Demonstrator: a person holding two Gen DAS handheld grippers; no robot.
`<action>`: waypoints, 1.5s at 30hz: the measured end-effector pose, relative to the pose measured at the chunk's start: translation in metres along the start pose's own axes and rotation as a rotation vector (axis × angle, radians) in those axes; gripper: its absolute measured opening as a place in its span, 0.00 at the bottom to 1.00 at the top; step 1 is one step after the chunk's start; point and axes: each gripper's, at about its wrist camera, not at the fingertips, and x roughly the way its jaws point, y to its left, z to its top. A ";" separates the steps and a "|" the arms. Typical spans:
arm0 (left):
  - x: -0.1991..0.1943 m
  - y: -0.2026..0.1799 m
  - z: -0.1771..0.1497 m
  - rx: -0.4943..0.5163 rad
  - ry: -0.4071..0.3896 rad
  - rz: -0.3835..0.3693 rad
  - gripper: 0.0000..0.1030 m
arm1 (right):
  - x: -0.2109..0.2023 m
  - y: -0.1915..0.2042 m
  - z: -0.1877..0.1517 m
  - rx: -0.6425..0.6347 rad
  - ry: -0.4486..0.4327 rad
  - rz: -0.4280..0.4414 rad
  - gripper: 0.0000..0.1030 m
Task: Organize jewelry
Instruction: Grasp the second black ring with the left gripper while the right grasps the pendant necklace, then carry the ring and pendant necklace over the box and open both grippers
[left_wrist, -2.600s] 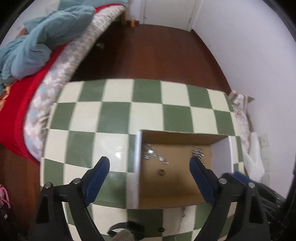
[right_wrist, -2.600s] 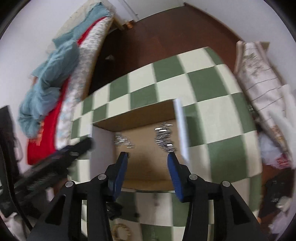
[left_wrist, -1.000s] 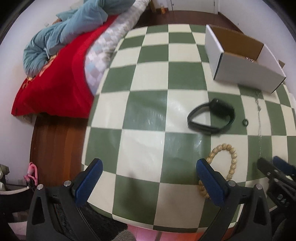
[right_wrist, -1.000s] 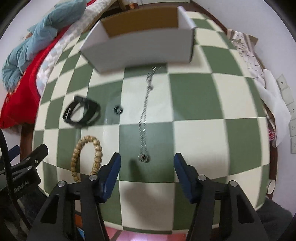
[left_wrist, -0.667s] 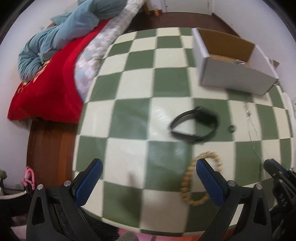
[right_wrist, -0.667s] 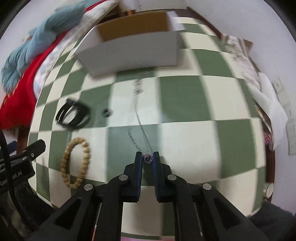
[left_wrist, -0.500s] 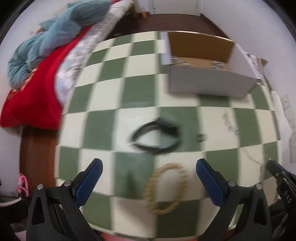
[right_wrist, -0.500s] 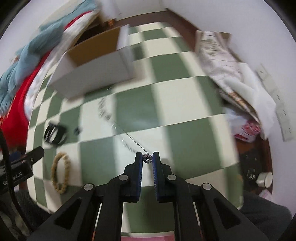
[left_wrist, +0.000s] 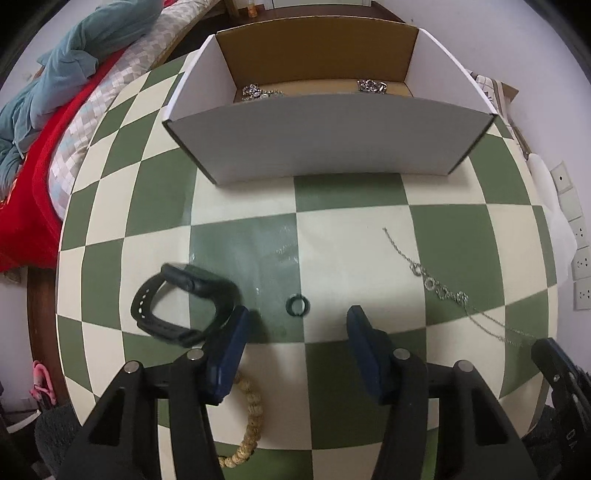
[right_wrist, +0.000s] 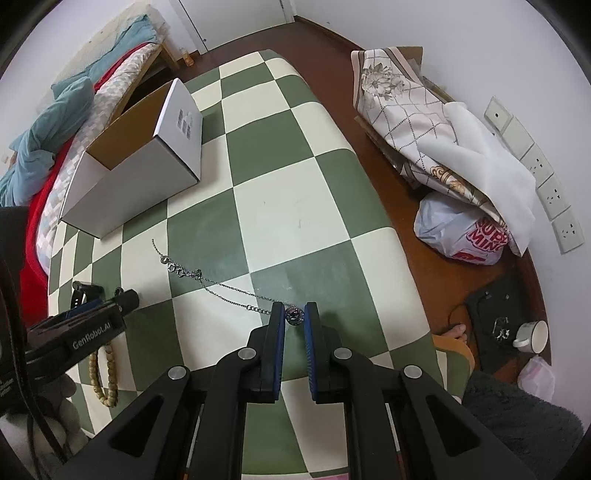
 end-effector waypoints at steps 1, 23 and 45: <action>0.000 0.000 0.001 -0.001 0.000 0.002 0.50 | 0.001 -0.001 0.000 0.004 0.001 0.002 0.11; -0.026 0.008 -0.002 0.028 -0.079 -0.052 0.09 | -0.011 0.014 0.007 -0.011 -0.026 0.016 0.11; -0.183 0.071 0.028 -0.021 -0.284 -0.177 0.09 | -0.171 0.117 0.062 -0.260 -0.246 0.164 0.10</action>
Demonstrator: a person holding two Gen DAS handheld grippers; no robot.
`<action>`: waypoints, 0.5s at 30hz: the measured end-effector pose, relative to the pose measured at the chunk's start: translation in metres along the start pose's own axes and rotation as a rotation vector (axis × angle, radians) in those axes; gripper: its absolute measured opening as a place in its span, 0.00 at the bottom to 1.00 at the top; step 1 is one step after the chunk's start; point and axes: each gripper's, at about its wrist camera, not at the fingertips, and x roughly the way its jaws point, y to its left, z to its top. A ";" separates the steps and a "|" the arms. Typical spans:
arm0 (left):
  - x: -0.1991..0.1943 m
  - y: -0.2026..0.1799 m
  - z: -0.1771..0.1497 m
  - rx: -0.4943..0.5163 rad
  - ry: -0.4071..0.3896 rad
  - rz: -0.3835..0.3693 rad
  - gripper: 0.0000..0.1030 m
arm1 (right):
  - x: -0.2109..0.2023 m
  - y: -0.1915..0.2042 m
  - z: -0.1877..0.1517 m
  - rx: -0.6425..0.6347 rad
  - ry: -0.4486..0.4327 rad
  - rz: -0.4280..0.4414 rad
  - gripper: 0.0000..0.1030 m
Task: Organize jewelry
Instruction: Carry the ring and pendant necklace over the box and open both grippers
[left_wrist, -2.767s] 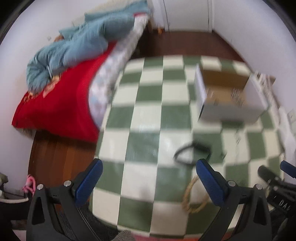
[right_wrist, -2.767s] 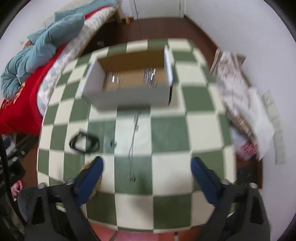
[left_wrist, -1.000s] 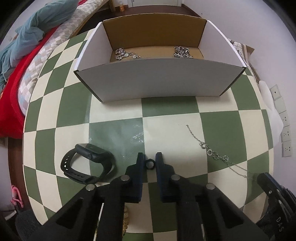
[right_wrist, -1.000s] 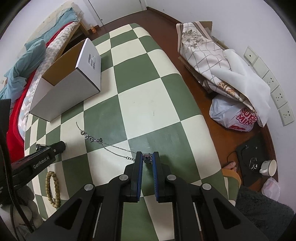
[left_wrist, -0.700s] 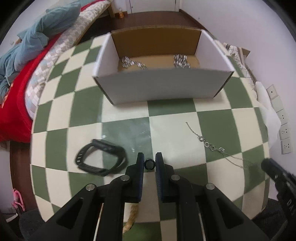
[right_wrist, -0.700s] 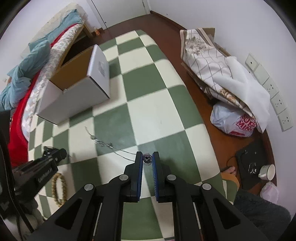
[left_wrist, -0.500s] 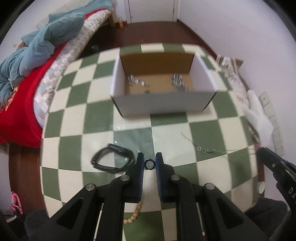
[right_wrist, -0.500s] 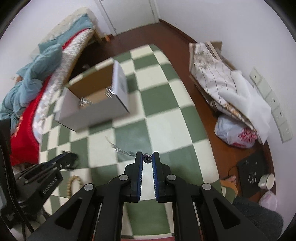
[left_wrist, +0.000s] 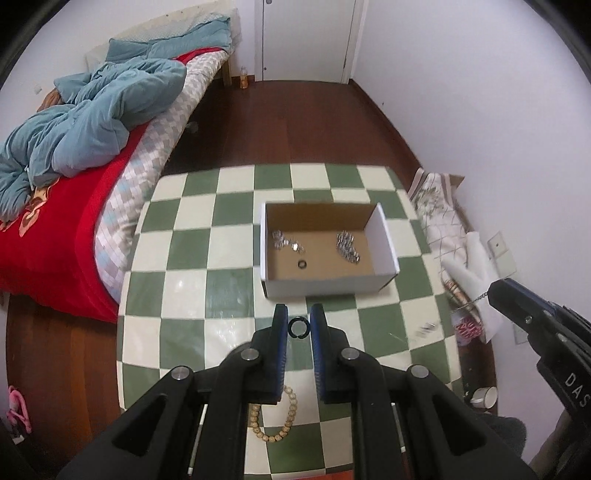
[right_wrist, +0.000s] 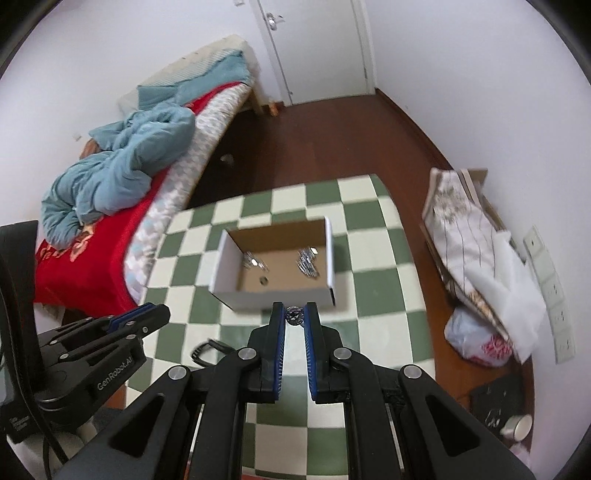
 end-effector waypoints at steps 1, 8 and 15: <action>-0.003 0.002 0.006 0.002 -0.004 -0.002 0.09 | -0.003 0.002 0.004 -0.004 -0.005 0.006 0.10; -0.009 0.010 0.051 0.028 -0.016 -0.022 0.09 | -0.021 0.025 0.054 -0.044 -0.048 0.055 0.10; 0.024 0.014 0.090 0.026 0.030 -0.027 0.09 | 0.014 0.036 0.093 -0.072 -0.012 0.037 0.10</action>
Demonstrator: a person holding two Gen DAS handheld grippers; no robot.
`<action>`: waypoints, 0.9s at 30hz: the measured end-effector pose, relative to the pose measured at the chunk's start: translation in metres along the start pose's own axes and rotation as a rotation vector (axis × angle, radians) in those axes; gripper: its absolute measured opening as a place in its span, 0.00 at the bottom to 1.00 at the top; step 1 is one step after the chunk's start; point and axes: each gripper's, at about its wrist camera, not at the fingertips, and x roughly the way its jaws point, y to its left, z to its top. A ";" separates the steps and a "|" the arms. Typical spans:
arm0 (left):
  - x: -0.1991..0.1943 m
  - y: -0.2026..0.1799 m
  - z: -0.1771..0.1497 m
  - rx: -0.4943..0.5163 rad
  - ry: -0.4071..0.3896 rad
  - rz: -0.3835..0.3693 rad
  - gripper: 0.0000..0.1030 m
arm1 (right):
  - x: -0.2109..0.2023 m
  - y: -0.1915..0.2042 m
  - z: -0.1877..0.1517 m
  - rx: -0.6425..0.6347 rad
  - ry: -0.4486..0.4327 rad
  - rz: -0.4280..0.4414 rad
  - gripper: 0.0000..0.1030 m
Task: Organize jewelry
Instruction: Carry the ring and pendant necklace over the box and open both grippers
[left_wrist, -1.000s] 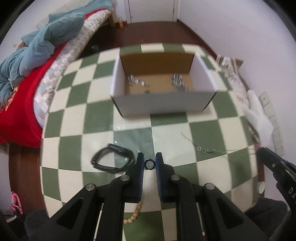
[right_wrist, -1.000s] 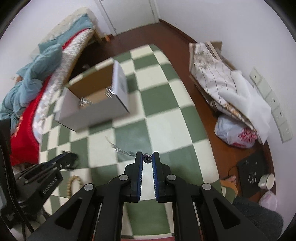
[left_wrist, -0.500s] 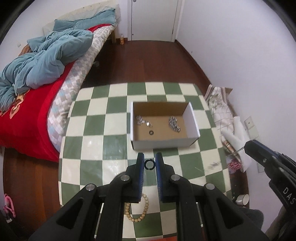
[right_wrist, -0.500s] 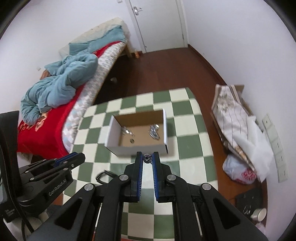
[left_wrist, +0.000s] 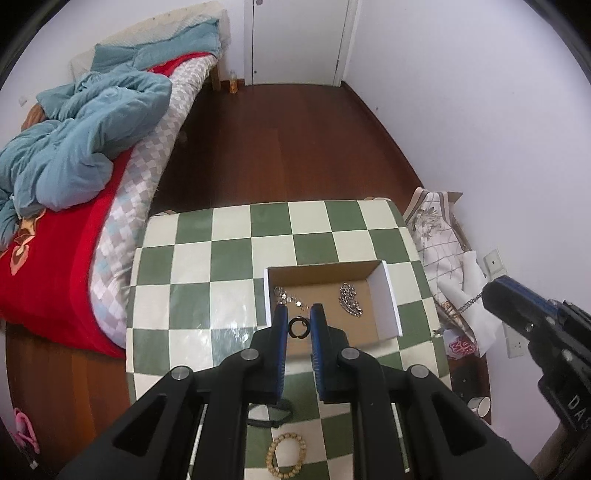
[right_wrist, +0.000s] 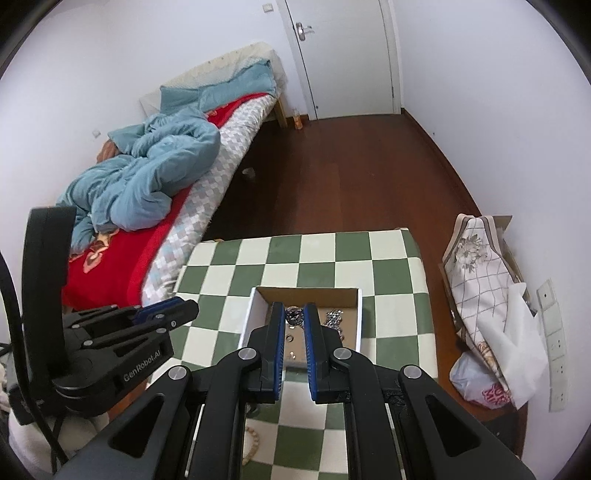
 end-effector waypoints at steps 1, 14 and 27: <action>0.007 0.001 0.004 -0.002 0.012 -0.002 0.09 | 0.007 -0.002 0.004 0.002 0.009 -0.004 0.10; 0.097 0.016 0.031 -0.056 0.165 -0.042 0.09 | 0.138 -0.035 0.029 0.105 0.209 0.024 0.10; 0.123 0.019 0.042 -0.103 0.209 -0.046 0.44 | 0.189 -0.058 0.027 0.226 0.345 0.040 0.61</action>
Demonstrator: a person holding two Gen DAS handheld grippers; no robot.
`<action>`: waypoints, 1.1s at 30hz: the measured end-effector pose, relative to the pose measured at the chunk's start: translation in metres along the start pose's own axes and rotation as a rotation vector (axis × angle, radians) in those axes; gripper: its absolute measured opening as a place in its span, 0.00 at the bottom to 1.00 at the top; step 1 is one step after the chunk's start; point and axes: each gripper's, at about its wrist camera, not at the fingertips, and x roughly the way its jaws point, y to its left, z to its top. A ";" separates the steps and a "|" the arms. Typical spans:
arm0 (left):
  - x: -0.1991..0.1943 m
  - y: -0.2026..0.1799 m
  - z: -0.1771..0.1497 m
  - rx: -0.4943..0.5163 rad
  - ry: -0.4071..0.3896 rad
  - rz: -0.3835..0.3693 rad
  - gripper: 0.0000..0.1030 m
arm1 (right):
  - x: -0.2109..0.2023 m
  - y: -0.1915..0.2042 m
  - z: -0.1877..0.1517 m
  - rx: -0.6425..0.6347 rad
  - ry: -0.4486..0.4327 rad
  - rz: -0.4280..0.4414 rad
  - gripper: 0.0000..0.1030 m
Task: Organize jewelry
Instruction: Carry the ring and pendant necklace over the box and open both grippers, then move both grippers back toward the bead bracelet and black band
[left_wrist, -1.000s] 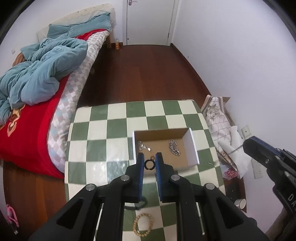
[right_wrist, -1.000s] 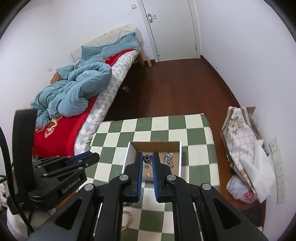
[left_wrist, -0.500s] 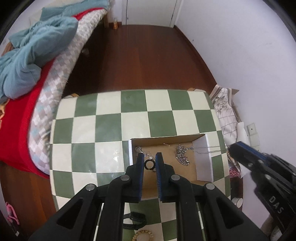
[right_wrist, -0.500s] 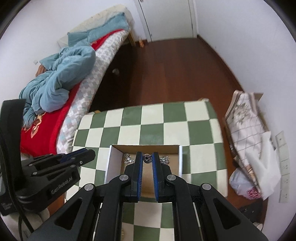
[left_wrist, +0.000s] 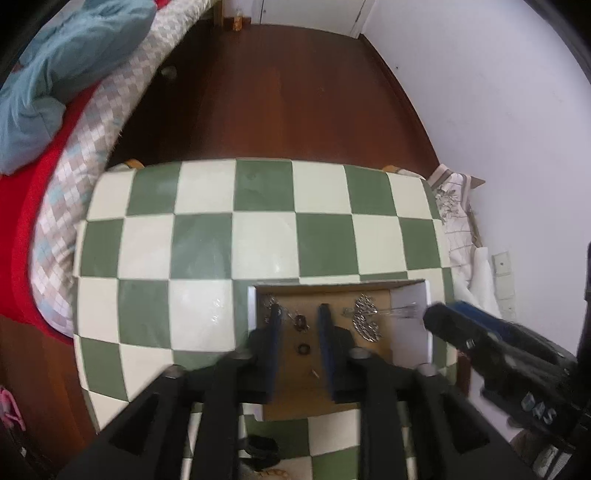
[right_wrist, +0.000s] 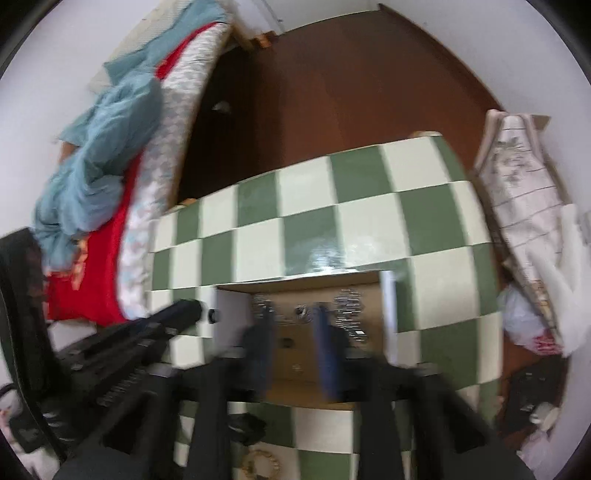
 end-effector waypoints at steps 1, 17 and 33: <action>-0.002 -0.001 0.000 0.003 -0.015 0.038 0.78 | -0.001 -0.001 0.000 -0.001 -0.003 -0.020 0.69; -0.023 0.019 -0.049 0.005 -0.190 0.321 1.00 | -0.003 0.001 -0.059 -0.196 -0.056 -0.386 1.00; -0.082 0.012 -0.125 0.008 -0.311 0.309 1.00 | -0.054 0.012 -0.128 -0.152 -0.180 -0.330 1.00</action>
